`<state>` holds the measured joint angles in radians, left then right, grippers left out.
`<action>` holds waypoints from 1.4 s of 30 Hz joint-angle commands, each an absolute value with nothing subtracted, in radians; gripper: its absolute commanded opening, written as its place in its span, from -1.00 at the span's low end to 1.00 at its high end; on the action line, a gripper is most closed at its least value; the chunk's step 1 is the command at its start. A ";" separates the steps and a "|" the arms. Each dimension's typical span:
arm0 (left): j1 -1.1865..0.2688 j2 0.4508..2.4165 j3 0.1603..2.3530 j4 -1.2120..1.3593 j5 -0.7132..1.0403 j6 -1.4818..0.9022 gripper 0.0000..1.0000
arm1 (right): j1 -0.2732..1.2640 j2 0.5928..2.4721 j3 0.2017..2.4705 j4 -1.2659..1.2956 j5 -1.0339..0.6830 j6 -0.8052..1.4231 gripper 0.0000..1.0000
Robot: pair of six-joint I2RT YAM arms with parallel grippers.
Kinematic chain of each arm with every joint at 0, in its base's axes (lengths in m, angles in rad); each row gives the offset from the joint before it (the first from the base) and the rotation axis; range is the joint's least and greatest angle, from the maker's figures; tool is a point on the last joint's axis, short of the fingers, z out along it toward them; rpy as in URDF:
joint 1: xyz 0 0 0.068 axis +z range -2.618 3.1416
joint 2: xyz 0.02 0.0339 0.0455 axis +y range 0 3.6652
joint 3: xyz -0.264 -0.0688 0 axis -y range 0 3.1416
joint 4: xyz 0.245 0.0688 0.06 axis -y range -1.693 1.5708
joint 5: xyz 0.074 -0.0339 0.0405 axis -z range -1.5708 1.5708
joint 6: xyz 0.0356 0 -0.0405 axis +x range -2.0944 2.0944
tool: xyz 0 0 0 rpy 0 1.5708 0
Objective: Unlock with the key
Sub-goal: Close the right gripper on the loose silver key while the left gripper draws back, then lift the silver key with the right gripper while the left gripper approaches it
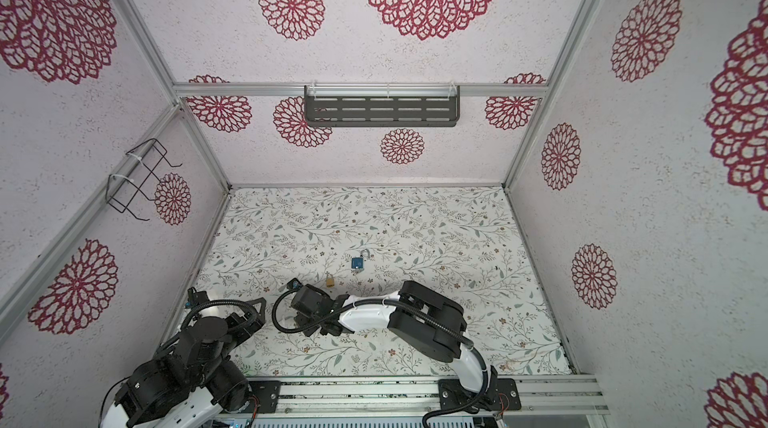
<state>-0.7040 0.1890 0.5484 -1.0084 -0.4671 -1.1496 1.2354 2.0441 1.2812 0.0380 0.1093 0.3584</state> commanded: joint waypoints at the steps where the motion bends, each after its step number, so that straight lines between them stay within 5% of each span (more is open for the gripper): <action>1: -0.695 0.178 0.560 -1.000 -0.490 -1.150 0.95 | 1.238 2.046 1.314 0.038 0.130 0.344 -0.65; 16: -0.695 0.202 0.595 -0.953 -0.460 -1.104 0.95 | 1.234 1.901 1.210 0.144 0.138 0.352 -0.99; 34: -0.695 0.393 0.721 -0.778 -0.416 -0.854 0.95 | 1.119 1.600 1.105 0.080 -0.027 0.481 -1.00; 42: -0.695 0.461 0.677 -0.544 -0.253 -0.685 0.92 | 1.070 1.452 1.031 0.044 -0.049 0.532 -1.00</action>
